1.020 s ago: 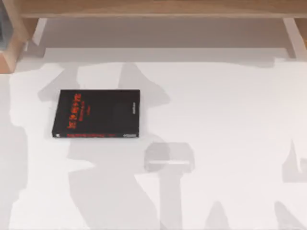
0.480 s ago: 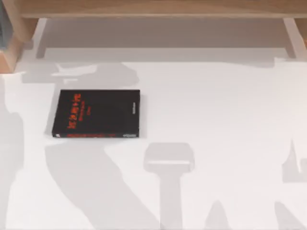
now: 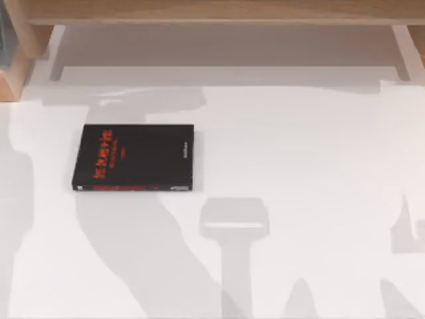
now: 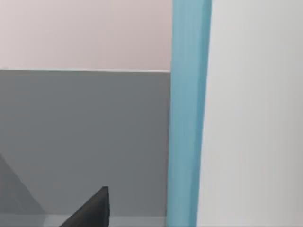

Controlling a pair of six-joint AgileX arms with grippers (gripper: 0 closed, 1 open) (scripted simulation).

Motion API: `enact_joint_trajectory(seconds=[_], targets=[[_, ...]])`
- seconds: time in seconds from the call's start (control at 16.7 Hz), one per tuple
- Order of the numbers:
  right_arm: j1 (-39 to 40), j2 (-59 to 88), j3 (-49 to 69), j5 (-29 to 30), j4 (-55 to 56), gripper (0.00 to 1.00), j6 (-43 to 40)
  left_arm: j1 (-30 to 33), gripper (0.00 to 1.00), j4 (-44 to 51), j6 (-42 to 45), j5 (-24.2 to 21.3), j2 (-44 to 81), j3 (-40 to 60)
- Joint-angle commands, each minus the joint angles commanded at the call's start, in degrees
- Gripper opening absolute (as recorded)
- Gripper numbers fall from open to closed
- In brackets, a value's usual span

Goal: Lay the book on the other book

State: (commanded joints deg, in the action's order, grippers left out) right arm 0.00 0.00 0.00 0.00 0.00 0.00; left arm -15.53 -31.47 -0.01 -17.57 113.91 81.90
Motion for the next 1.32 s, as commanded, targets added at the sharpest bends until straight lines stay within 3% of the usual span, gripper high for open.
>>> enact_joint_trajectory(seconds=[0.48, 1.26, 1.32], targets=[[0.0, 0.0, 0.0, 0.0, 0.0, 1.0, 0.0, -0.1, 1.0, -1.3, 0.0, -0.4, 4.0, 2.6], [0.0, 0.0, 0.0, 0.0, 0.0, 1.0, 0.0, -0.1, 0.02, -1.3, 0.0, -0.4, 4.0, 2.6], [0.0, 0.0, 0.0, 0.0, 0.0, 1.0, 0.0, -0.1, 0.0, -1.3, 0.0, -0.4, 4.0, 2.6]])
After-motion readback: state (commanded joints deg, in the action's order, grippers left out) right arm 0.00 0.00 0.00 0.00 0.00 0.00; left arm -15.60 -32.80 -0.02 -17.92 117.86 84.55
